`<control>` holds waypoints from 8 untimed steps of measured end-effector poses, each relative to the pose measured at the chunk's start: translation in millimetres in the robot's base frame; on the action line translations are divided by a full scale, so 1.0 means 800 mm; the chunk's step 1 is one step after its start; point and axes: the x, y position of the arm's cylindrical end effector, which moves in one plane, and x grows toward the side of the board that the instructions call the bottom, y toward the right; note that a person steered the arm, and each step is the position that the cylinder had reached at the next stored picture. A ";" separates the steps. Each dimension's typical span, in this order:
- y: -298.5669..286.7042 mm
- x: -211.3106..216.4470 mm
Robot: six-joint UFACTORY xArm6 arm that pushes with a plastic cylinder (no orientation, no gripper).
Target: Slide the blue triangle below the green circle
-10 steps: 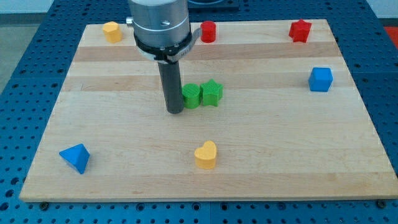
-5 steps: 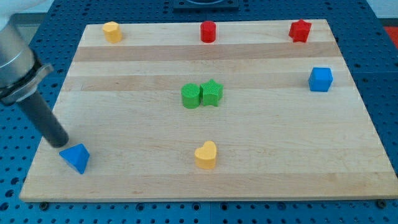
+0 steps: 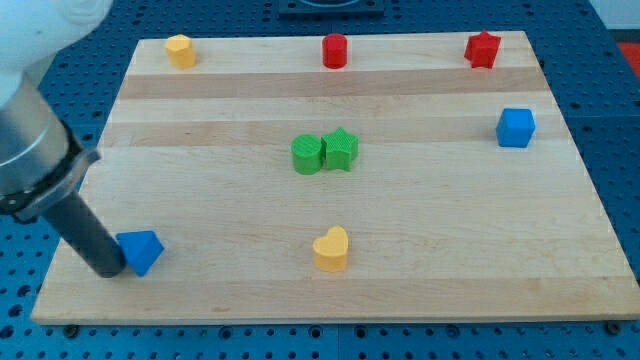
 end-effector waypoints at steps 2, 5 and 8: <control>0.064 -0.008; 0.063 -0.064; 0.081 -0.096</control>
